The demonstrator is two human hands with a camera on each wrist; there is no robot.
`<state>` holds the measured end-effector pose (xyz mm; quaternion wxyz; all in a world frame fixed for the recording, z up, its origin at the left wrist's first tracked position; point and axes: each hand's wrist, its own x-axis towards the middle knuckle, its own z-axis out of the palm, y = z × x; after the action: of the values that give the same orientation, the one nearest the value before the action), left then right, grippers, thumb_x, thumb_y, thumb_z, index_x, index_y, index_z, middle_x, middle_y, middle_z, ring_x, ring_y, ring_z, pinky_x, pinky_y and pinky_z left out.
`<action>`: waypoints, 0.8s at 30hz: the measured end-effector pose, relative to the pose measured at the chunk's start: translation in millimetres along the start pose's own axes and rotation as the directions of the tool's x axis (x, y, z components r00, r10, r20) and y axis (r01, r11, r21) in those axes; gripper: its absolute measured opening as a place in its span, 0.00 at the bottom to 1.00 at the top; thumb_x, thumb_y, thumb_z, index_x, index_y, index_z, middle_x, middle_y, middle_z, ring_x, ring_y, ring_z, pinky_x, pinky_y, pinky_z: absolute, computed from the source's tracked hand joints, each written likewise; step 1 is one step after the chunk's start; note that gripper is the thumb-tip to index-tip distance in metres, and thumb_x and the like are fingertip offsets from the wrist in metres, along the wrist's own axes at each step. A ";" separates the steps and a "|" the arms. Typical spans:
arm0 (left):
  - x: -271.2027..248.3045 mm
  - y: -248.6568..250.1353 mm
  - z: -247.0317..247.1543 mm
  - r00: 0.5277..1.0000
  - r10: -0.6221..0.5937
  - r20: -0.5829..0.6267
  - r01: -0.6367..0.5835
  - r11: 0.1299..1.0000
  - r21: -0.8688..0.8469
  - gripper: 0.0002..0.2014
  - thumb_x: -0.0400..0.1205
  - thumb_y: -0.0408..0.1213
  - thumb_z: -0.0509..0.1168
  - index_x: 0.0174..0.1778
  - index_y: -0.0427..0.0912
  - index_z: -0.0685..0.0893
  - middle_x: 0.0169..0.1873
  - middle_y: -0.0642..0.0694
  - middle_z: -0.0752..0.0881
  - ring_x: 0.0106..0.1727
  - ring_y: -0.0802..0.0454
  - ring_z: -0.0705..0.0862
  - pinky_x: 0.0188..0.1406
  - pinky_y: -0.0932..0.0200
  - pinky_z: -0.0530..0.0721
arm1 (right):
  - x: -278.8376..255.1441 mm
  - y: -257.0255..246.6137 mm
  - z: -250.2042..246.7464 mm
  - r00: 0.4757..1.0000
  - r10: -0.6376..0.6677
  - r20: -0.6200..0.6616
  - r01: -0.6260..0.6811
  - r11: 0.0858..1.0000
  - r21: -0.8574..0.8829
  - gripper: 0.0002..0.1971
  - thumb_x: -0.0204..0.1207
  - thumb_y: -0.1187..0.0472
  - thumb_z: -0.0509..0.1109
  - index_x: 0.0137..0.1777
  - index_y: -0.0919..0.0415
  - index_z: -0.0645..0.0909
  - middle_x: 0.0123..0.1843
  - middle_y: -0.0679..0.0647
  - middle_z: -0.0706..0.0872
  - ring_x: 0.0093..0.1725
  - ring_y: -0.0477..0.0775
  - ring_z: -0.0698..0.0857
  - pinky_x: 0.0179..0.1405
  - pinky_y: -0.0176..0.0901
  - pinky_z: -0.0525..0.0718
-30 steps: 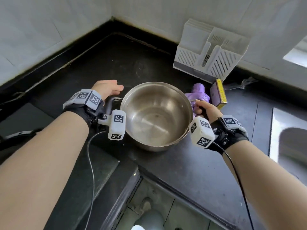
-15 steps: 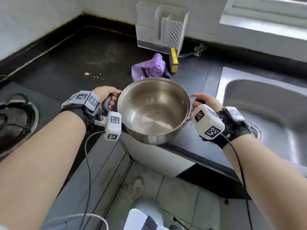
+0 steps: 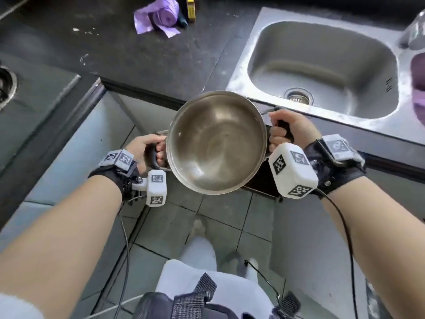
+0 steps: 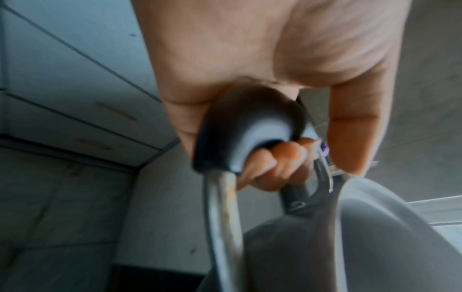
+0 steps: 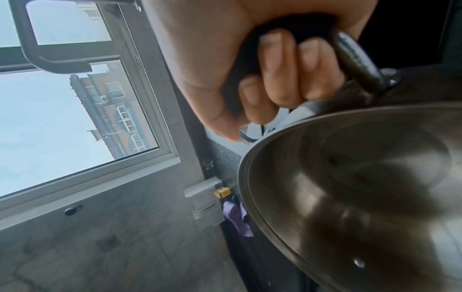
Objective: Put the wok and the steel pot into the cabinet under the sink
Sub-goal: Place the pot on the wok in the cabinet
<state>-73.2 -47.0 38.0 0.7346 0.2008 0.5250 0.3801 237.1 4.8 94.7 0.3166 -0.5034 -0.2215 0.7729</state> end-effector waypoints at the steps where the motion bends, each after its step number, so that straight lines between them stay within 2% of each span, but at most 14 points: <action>1: 1.3 -13.0 0.1 0.999 -0.009 -0.049 0.009 1.000 -0.004 0.16 0.71 0.40 0.60 0.17 0.44 0.70 0.14 0.51 0.69 0.15 0.57 0.67 0.17 0.69 0.65 | -4.4 8.4 -4.8 1.000 0.023 -0.006 -0.023 1.000 0.011 0.18 0.77 0.59 0.59 0.25 0.55 0.64 0.11 0.46 0.63 0.09 0.43 0.58 0.31 0.37 0.46; 4: 10.8 -49.7 -0.9 0.986 -0.077 -0.146 0.078 0.997 0.003 0.16 0.75 0.38 0.57 0.19 0.44 0.71 0.13 0.52 0.70 0.14 0.58 0.69 0.15 0.71 0.65 | -9.5 34.5 -22.9 0.995 0.087 -0.053 -0.081 0.990 0.114 0.17 0.79 0.60 0.57 0.27 0.56 0.66 0.11 0.47 0.63 0.08 0.43 0.58 0.26 0.31 0.46; 9: 42.7 -96.8 13.1 0.934 -0.232 -0.273 0.255 0.966 0.050 0.13 0.81 0.35 0.52 0.29 0.43 0.70 0.11 0.53 0.75 0.11 0.59 0.71 0.15 0.74 0.65 | -3.8 74.8 -65.1 0.973 0.158 -0.171 -0.113 0.962 0.248 0.15 0.81 0.61 0.55 0.31 0.57 0.68 0.11 0.47 0.63 0.08 0.43 0.58 0.27 0.30 0.47; 12: 67.5 -123.1 31.3 0.914 -0.229 -0.335 0.253 0.967 0.029 0.10 0.80 0.26 0.54 0.33 0.38 0.71 0.10 0.49 0.78 0.10 0.56 0.74 0.14 0.73 0.68 | 1.9 94.2 -89.7 0.934 0.197 -0.296 -0.094 0.940 0.329 0.18 0.82 0.59 0.56 0.28 0.56 0.62 0.09 0.47 0.62 0.06 0.43 0.58 0.18 0.24 0.49; 14: 81.4 -138.9 42.9 0.896 -0.213 -0.390 0.257 0.964 0.062 0.12 0.78 0.18 0.55 0.31 0.35 0.70 0.06 0.47 0.75 0.07 0.57 0.71 0.12 0.73 0.68 | 3.4 103.0 -102.9 0.904 0.259 -0.342 -0.123 0.920 0.372 0.20 0.82 0.57 0.57 0.27 0.56 0.60 0.09 0.47 0.62 0.07 0.44 0.58 0.15 0.24 0.52; 16: 101.3 -154.1 50.5 0.886 -0.248 -0.392 0.292 0.955 0.056 0.13 0.77 0.17 0.57 0.29 0.35 0.70 0.05 0.47 0.74 0.07 0.57 0.71 0.12 0.72 0.71 | 10.7 109.6 -116.7 0.868 0.296 -0.399 -0.112 0.899 0.424 0.20 0.81 0.56 0.59 0.27 0.55 0.60 0.09 0.48 0.62 0.07 0.43 0.58 0.14 0.24 0.52; 17: 111.7 -160.3 53.3 0.878 -0.276 -0.390 0.306 0.952 0.017 0.13 0.77 0.18 0.59 0.29 0.35 0.71 0.06 0.47 0.76 0.11 0.56 0.75 0.16 0.68 0.76 | 17.0 114.0 -122.9 0.848 0.306 -0.432 -0.093 0.890 0.447 0.20 0.81 0.56 0.59 0.27 0.55 0.59 0.09 0.49 0.62 0.06 0.43 0.58 0.13 0.24 0.53; 18: 123.7 -169.9 54.8 0.871 -0.303 -0.387 0.325 0.946 -0.010 0.11 0.77 0.20 0.61 0.31 0.35 0.74 0.11 0.46 0.80 0.20 0.53 0.80 0.26 0.62 0.82 | 23.8 118.9 -127.1 0.832 0.317 -0.455 -0.074 0.876 0.476 0.20 0.81 0.55 0.60 0.27 0.55 0.59 0.10 0.49 0.61 0.06 0.43 0.58 0.11 0.24 0.53; 19: 134.1 -181.3 56.5 0.867 -0.324 -0.379 0.342 0.939 -0.022 0.06 0.77 0.22 0.63 0.36 0.35 0.77 0.20 0.43 0.84 0.33 0.49 0.83 0.42 0.54 0.85 | 31.0 125.4 -131.1 0.819 0.318 -0.477 -0.038 0.860 0.509 0.21 0.81 0.55 0.60 0.27 0.55 0.59 0.10 0.48 0.61 0.06 0.43 0.58 0.10 0.24 0.54; 20: 147.7 -195.0 58.5 0.868 -0.336 -0.366 0.353 0.935 -0.022 0.05 0.77 0.24 0.63 0.46 0.34 0.80 0.33 0.42 0.87 0.46 0.46 0.82 0.58 0.48 0.81 | 41.0 132.6 -135.8 0.808 0.308 -0.503 0.016 0.841 0.540 0.21 0.81 0.55 0.60 0.27 0.55 0.59 0.11 0.46 0.60 0.06 0.44 0.57 0.09 0.23 0.54; 21: 157.4 -209.7 60.3 0.862 -0.360 -0.356 0.382 0.924 -0.011 0.14 0.78 0.25 0.63 0.59 0.36 0.78 0.44 0.42 0.86 0.55 0.46 0.80 0.68 0.45 0.75 | 51.7 139.9 -141.6 0.790 0.297 -0.536 0.071 0.824 0.562 0.21 0.80 0.56 0.61 0.26 0.55 0.60 0.11 0.46 0.60 0.06 0.44 0.57 0.09 0.22 0.55; 22: 164.9 -224.6 63.2 0.860 -0.384 -0.336 0.405 0.914 -0.008 0.21 0.78 0.26 0.63 0.68 0.39 0.74 0.49 0.44 0.84 0.58 0.48 0.79 0.72 0.45 0.71 | 61.8 144.9 -146.2 0.771 0.289 -0.568 0.118 0.811 0.573 0.21 0.80 0.56 0.61 0.26 0.56 0.61 0.11 0.47 0.60 0.06 0.43 0.57 0.08 0.22 0.55; 23: 174.0 -237.5 67.6 0.866 -0.410 -0.287 0.429 0.903 0.006 0.21 0.79 0.27 0.63 0.68 0.42 0.73 0.48 0.47 0.84 0.56 0.50 0.80 0.73 0.45 0.69 | 74.3 149.9 -153.0 0.758 0.276 -0.591 0.154 0.805 0.573 0.21 0.81 0.56 0.61 0.26 0.56 0.63 0.11 0.47 0.61 0.06 0.43 0.57 0.07 0.22 0.56; 24: 185.6 -249.3 71.5 0.867 -0.443 -0.230 0.459 0.888 0.022 0.16 0.79 0.30 0.63 0.63 0.43 0.77 0.46 0.49 0.84 0.53 0.52 0.80 0.72 0.45 0.69 | 87.1 154.0 -160.2 0.755 0.265 -0.600 0.161 0.812 0.561 0.21 0.82 0.55 0.60 0.26 0.57 0.63 0.10 0.47 0.62 0.05 0.43 0.58 0.06 0.23 0.56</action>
<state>109.1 -53.9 -223.5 0.7327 0.0574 0.6488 0.1976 317.7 -37.4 -126.0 0.4888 -0.6254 0.1649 0.5855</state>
